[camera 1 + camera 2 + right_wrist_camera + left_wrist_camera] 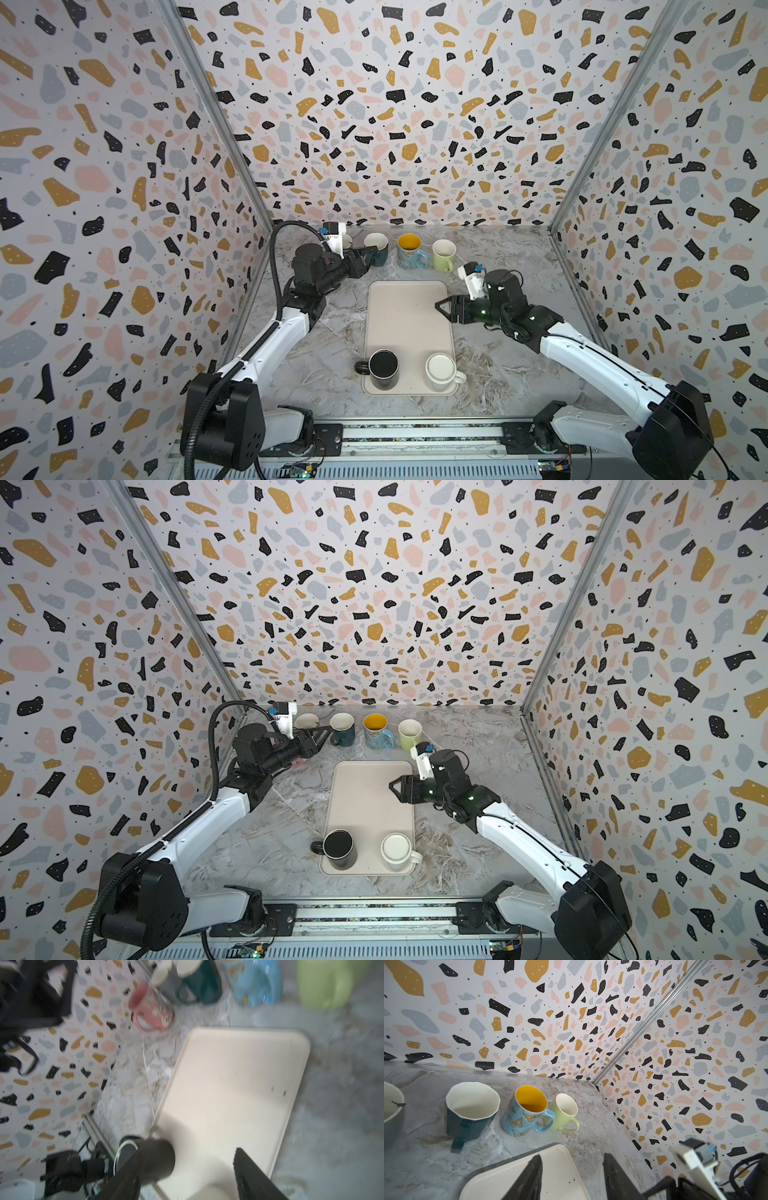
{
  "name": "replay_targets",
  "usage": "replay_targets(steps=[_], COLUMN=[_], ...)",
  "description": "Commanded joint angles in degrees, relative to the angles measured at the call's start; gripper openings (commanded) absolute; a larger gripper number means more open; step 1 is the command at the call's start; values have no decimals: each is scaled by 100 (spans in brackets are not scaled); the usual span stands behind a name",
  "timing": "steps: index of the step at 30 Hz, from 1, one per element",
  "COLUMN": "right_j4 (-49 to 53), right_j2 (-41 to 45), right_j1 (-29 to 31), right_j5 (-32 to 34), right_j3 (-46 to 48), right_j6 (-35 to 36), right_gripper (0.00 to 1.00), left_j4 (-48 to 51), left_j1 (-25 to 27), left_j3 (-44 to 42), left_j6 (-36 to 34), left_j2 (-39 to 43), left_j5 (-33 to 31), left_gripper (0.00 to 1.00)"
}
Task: Turn the mug right side up
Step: 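Move the right gripper to the upside-down white mug on the tray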
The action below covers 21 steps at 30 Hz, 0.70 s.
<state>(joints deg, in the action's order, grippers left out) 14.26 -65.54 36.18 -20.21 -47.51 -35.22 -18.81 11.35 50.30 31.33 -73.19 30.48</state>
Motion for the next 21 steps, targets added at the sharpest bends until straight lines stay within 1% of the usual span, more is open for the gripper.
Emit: replay_targets(steps=[1,3,5,10,13,15,21], right_j4=[1139,1283,1375,1536,1382,1282,967], right_j2=[678,1010,1361,2136,2489,2599,2596], right_j1=[271,496,766,1484,1767,1910,2194], right_j5=[-100,-45,-22,452,606,714,923], right_j3=[90,341,624,1238,1592,1756,2098], right_j6=[-756,-1061,-1511,-2665,-3358,-3689,-4295], right_gripper=[71,72,72,71,65,63,64], left_j4=[232,251,162,4,-35,8,91], left_j1=[-22,-19,-20,-21,-23,-24,-19], left_j3=[155,60,-88,-357,-416,-408,-420], left_j6=[-91,-105,-41,181,283,318,392], left_j2=[329,481,637,934,1023,1048,1096], left_j5=[-219,-285,-298,-340,-333,-340,-341], left_gripper=[50,50,51,52,52,52,53])
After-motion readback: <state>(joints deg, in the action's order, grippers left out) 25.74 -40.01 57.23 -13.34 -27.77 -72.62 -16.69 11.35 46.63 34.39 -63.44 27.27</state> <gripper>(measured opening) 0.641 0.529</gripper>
